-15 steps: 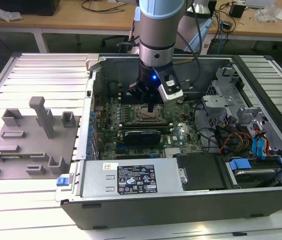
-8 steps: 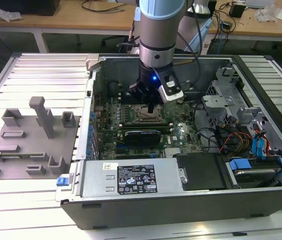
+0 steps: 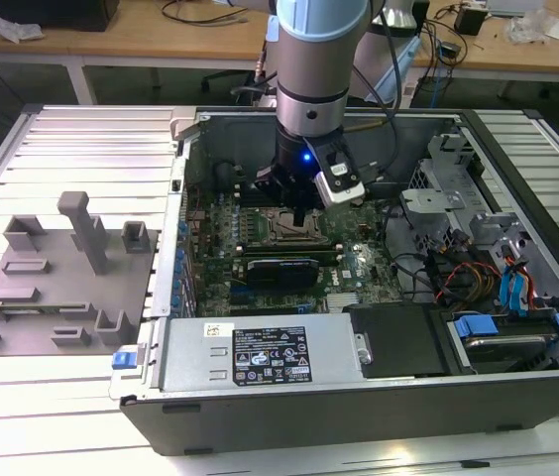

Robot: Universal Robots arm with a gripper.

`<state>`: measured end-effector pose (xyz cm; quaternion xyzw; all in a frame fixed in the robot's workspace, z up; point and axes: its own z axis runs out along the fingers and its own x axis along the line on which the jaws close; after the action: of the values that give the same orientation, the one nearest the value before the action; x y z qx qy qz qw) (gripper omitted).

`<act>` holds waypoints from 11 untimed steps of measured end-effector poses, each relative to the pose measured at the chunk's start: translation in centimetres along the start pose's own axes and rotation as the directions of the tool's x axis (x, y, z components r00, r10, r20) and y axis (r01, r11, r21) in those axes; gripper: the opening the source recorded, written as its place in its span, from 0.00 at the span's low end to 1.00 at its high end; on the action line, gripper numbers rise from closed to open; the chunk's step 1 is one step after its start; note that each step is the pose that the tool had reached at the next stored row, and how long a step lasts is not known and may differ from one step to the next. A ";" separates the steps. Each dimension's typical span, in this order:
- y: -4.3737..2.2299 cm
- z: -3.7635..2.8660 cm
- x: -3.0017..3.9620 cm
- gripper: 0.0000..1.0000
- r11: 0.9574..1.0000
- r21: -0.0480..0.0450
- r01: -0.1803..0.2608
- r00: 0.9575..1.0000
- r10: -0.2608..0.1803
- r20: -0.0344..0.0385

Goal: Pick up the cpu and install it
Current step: 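Install the second cpu locking lever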

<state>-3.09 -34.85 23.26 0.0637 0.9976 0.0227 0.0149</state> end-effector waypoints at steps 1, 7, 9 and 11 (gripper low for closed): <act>-0.01 0.00 0.00 0.11 1.000 0.000 0.000 1.000 0.000 0.000; -0.15 -0.01 -0.02 0.11 1.000 0.000 0.000 1.000 0.000 0.000; -0.25 -0.01 -0.03 0.11 1.000 0.000 0.000 1.000 0.000 0.000; -0.43 -0.02 -0.05 0.11 1.000 0.000 0.000 1.000 0.000 0.000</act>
<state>-3.09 -35.28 23.26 0.0636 0.9976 0.0228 0.0149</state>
